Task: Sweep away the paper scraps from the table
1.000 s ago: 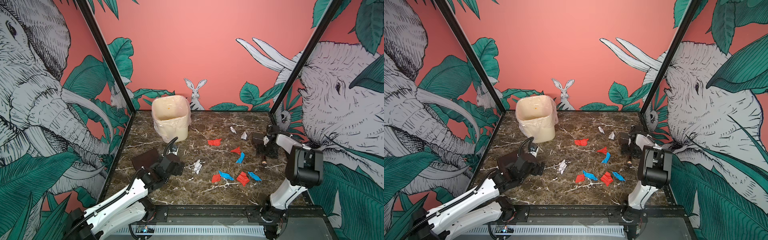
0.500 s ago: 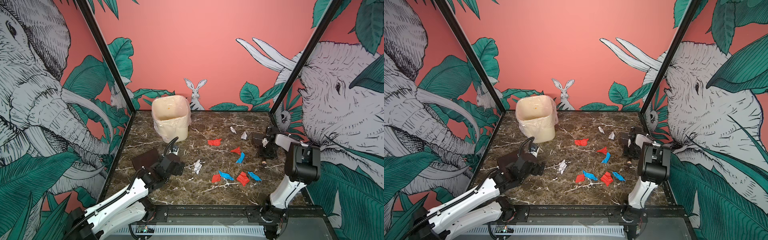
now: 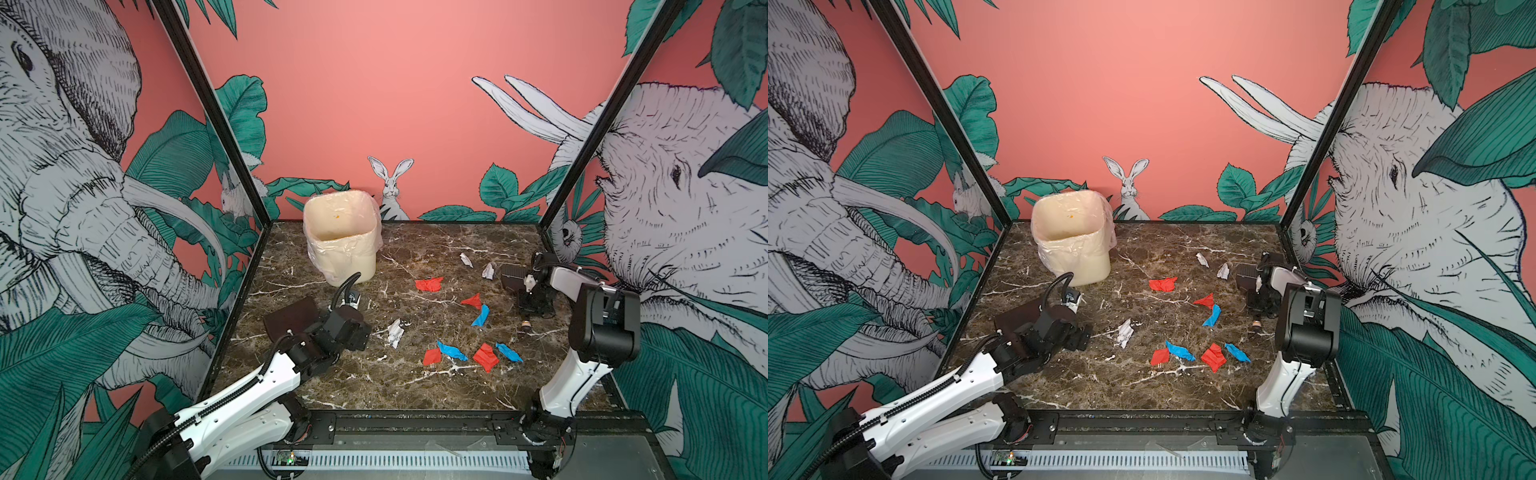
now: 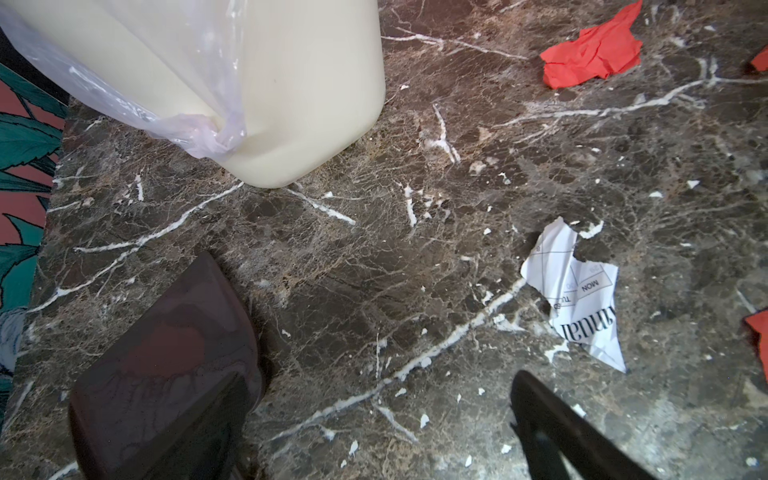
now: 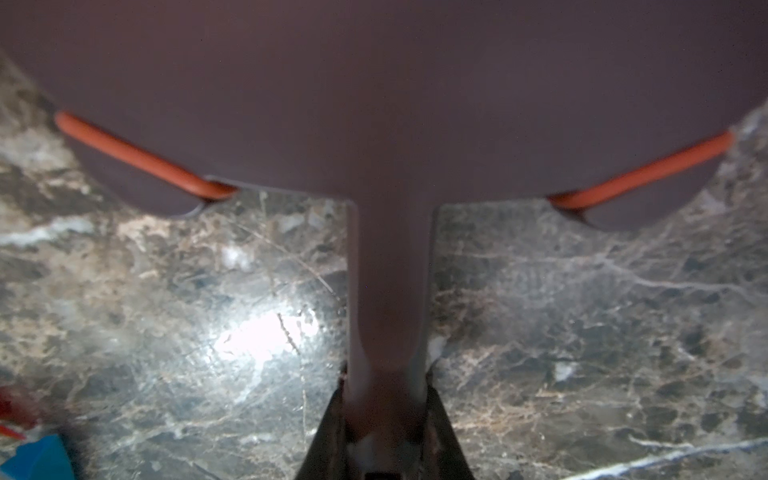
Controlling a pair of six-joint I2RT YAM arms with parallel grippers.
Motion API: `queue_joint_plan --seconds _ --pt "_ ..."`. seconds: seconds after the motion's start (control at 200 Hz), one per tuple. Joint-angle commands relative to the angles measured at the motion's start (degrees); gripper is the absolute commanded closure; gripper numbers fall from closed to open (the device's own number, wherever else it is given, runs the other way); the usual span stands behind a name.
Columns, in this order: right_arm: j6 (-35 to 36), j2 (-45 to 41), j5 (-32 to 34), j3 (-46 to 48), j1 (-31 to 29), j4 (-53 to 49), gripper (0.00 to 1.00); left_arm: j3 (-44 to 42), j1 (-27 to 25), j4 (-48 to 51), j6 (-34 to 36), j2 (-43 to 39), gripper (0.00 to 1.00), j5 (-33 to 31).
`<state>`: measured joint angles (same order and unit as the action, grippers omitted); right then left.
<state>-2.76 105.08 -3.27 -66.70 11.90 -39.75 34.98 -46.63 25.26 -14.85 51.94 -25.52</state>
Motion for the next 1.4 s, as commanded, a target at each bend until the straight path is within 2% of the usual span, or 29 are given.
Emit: queue_joint_plan --seconds 0.0,0.27,0.435,0.525,0.76,0.985,1.095,1.18,1.396 --pt "0.01 0.01 -0.68 1.35 0.14 0.67 1.00 2.25 -0.30 -0.92 0.43 0.31 0.00 0.30" --pt "-4.43 -11.14 0.55 2.30 -0.68 -0.43 1.00 6.08 -0.57 -1.83 0.56 2.97 0.00 3.26" --pt "-5.76 -20.61 4.93 3.30 -4.53 -3.06 1.00 10.35 -0.64 -4.16 -1.85 6.45 0.00 9.77" --pt "-5.98 -25.11 4.88 2.70 -7.00 -4.72 1.00 13.13 -0.65 -5.90 -3.35 8.76 0.00 13.27" --pt "-5.78 -32.91 0.63 0.12 -17.55 -7.98 1.00 18.97 -0.65 -16.98 -8.46 13.57 0.01 24.59" --pt "-11.09 -37.18 -1.04 -0.32 -33.85 -5.71 1.00 22.59 -0.65 -34.13 -18.86 20.69 0.04 39.55" --pt "-13.28 -37.22 -1.02 -2.21 -39.21 -5.39 1.00 23.43 -0.45 -40.19 -23.02 23.03 0.08 41.95" --pt "-14.01 -37.31 -1.10 -3.61 -42.22 -5.13 1.00 25.45 -0.15 -41.01 -23.98 24.52 0.11 43.58" --pt "-13.06 -38.28 -2.04 -5.15 -46.41 -5.24 1.00 27.12 1.16 -46.01 -28.18 26.27 0.20 46.92"
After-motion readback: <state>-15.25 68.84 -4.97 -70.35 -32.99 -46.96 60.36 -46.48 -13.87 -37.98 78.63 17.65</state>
